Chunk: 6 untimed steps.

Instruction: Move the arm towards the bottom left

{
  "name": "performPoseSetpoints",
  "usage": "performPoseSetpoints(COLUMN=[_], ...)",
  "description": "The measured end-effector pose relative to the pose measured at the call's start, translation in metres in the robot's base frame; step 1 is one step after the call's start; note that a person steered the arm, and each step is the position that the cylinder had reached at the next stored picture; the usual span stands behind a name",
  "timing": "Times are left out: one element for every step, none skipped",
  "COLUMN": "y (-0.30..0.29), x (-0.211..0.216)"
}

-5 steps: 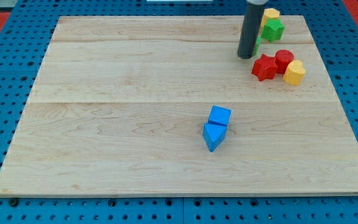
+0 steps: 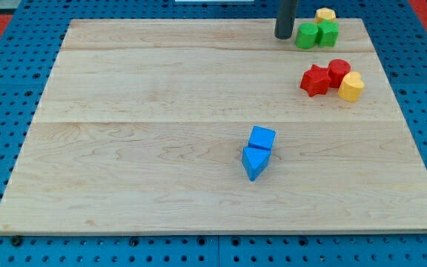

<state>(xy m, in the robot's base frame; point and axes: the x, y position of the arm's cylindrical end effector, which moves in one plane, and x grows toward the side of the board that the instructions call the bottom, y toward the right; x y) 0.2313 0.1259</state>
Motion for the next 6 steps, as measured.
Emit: performPoseSetpoints(y=[-0.043, -0.131, -0.213, -0.285, -0.311, -0.311], x=[0.019, 0.052, 0.104, 0.175, 0.262, 0.356])
